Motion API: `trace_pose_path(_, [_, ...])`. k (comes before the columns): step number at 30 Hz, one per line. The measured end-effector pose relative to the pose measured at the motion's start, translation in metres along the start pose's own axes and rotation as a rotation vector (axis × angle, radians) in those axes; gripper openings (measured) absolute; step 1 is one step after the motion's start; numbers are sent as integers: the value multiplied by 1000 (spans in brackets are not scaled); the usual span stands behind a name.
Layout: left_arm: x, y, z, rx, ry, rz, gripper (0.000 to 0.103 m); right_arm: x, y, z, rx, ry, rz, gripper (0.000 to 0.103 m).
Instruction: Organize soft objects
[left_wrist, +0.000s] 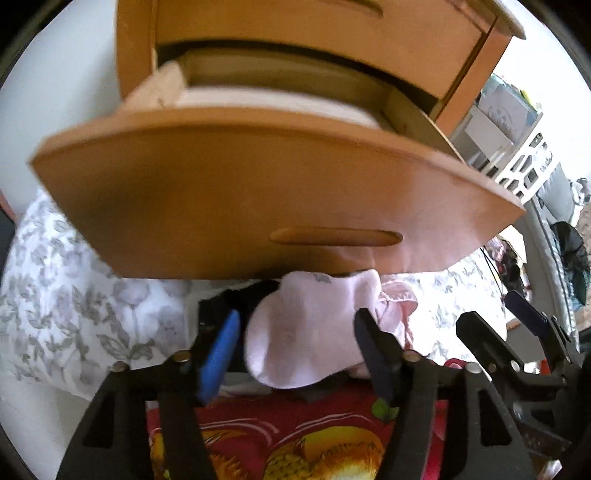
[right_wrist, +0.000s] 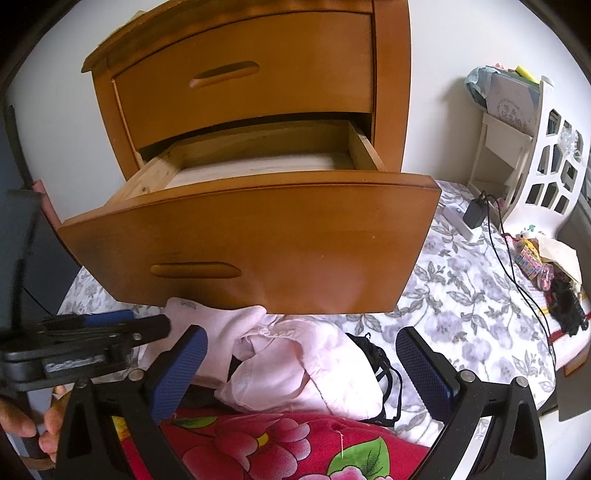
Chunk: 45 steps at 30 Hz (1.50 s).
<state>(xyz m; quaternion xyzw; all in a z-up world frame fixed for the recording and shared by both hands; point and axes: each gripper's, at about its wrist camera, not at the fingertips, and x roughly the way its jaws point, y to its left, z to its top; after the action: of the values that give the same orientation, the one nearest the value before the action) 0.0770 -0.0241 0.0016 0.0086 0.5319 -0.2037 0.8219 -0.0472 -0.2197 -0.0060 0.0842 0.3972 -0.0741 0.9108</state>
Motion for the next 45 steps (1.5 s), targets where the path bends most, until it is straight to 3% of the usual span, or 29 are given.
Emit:
trace_pose_path(6, [-29, 7, -6, -7, -132, 84, 88, 0, 2, 0, -13, 1, -9, 103])
trace_pose_path(11, [-47, 16, -10, -28, -241, 150, 91, 0, 3, 0, -15, 1, -11, 103])
trace_pose_path(13, [-53, 19, -13, -29, -275, 176, 100, 0, 3, 0, -16, -1, -12, 103])
trace_pose_path(20, [-69, 20, -26, 0, -395, 245, 100, -2, 7, 0, -34, -10, -31, 103])
trace_pose_path(26, [-73, 13, -33, 38, -408, 270, 100, -6, 9, 0, -49, -32, -41, 103])
trace_pose_path(34, [-72, 5, -41, 49, -400, 376, 100, -18, 13, -1, -69, -83, -45, 103])
trace_pose_path(45, [-82, 0, -45, 57, -417, 410, 100, -44, 28, -2, -124, -121, -30, 103])
